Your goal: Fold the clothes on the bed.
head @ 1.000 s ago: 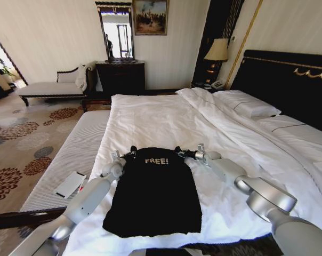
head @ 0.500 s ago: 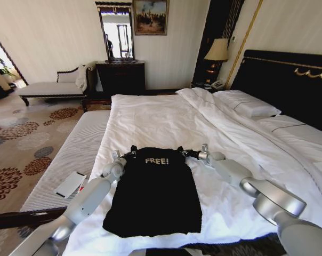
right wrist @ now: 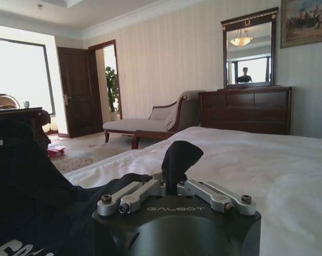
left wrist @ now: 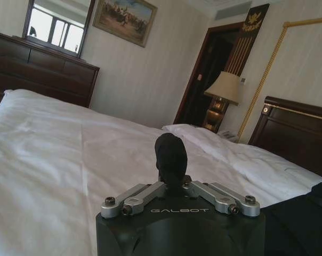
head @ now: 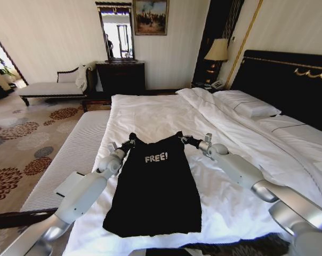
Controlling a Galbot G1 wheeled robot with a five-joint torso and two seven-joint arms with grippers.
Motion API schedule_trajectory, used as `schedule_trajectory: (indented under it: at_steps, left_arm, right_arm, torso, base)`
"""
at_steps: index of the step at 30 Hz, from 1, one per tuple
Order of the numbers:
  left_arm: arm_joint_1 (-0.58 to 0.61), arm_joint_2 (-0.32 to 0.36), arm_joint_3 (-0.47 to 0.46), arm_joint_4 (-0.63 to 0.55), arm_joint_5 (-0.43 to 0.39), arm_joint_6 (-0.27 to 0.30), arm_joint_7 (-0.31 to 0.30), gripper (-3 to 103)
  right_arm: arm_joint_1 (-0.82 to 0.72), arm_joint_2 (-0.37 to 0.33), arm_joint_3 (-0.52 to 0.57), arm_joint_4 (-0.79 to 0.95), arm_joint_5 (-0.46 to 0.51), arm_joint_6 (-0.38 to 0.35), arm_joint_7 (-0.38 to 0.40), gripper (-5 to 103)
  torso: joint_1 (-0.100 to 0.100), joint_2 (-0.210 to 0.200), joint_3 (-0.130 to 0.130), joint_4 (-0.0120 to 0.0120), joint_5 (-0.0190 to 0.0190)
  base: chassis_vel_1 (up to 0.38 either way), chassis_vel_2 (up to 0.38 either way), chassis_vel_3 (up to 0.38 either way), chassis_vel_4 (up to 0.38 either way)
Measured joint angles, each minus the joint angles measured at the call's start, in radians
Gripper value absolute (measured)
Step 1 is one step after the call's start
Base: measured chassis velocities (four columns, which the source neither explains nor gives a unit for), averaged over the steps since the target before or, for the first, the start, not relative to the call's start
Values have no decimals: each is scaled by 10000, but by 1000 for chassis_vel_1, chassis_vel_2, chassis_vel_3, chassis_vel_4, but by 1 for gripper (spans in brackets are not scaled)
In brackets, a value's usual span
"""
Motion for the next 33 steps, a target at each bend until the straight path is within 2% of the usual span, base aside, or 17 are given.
schedule_trajectory:
  at_steps: [6,13,16,20,21,24,29,33]
  left_arm:
    - [-302,511,-143,-359,-310,0,12,2]
    - [-1211,633,33,116,-701,6,64,2]
    - [-1774,444,289,521,-809,14,82,2]
    - [-3014,-176,1027,1676,-854,4,266,2]
    - [-3014,-176,1027,1676,-854,4,266,2]
    - [-3853,-677,1664,2987,-818,-94,659,2]
    - [-4595,-1162,2285,4549,-782,-280,1126,2]
    - [-4883,-1451,2373,5235,-806,-353,1292,2]
  right_arm:
    - [6,-655,378,1127,278,-10,614,3]
    - [739,-792,110,776,563,139,801,3]
    - [1186,-664,-305,236,788,243,762,3]
    - [2001,-84,-1251,-1341,987,694,427,3]
    - [2001,-84,-1251,-1341,987,694,427,3]
    - [2475,527,-1725,-2584,1111,873,346,3]
    - [2604,919,-1897,-3091,1347,824,645,3]
    - [2611,1067,-1886,-3424,1348,727,866,3]
  torso:
    - [-2,1,-1,1,-1]
    - [-1,0,0,0,1]
    - [-1,0,0,4,-1]
    - [0,0,1,-2,3]
    - [0,0,1,-2,3]
    - [3,-1,2,-2,3]
    - [2,-1,2,4,-1]
    - [2,-1,2,2,1]
  base:
    - [0,0,0,0]
    - [0,0,0,0]
    - [0,0,0,0]
    - [0,0,0,0]
    - [0,0,0,0]
    - [0,0,0,0]
    - [0,0,0,0]
    - [0,0,0,0]
